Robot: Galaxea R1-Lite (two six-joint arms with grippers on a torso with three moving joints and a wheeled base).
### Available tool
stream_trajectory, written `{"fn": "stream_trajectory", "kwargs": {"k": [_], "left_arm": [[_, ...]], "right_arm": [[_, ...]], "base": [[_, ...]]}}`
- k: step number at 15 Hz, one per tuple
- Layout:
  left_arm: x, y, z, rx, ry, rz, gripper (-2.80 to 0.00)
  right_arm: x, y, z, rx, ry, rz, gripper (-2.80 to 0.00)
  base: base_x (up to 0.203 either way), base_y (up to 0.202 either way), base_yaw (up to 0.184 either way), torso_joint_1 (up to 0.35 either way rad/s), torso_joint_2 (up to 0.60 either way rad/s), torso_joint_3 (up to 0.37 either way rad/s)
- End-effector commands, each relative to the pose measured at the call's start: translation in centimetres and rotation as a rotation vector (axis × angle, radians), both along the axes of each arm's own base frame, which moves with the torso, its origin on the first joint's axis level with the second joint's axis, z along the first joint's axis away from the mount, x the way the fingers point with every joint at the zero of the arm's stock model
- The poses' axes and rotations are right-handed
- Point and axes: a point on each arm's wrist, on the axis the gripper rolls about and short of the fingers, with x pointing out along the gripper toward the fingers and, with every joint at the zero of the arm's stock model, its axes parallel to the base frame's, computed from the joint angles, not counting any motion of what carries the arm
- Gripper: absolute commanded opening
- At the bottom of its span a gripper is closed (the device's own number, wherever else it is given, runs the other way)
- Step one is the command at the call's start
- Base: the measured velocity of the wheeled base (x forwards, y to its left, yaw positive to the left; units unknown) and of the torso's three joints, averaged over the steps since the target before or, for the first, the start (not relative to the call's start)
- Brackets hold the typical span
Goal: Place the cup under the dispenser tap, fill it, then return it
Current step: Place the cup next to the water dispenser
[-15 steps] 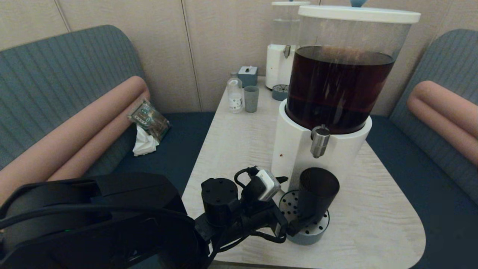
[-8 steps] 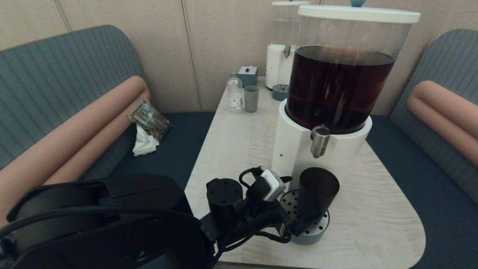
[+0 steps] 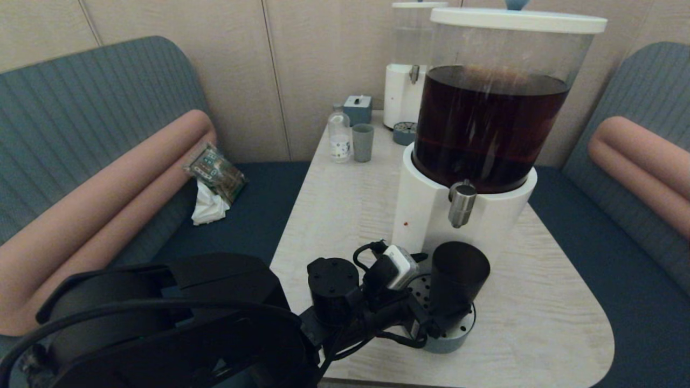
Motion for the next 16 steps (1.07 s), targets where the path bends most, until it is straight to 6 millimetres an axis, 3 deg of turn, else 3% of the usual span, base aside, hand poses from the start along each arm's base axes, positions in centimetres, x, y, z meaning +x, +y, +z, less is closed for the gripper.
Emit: {"fn": "stream_trajectory", "kwargs": {"k": [1,16], "left_arm": [[0.1,-0.3,0.1,-0.011,-0.012,-0.005,0.00],[0.6,-1.8,0.3,-0.048,-0.044,0.008,0.00]], "right_arm": [[0.0,0.0,0.0,0.000,0.002,0.000,-2.80],[0.0,0.0,0.0,0.000,0.003,0.000,-2.80]], "base": [[0.000,0.000,0.000,0.000,0.00,0.000],[0.000,0.000,0.000,0.000,0.00,0.000]]}}
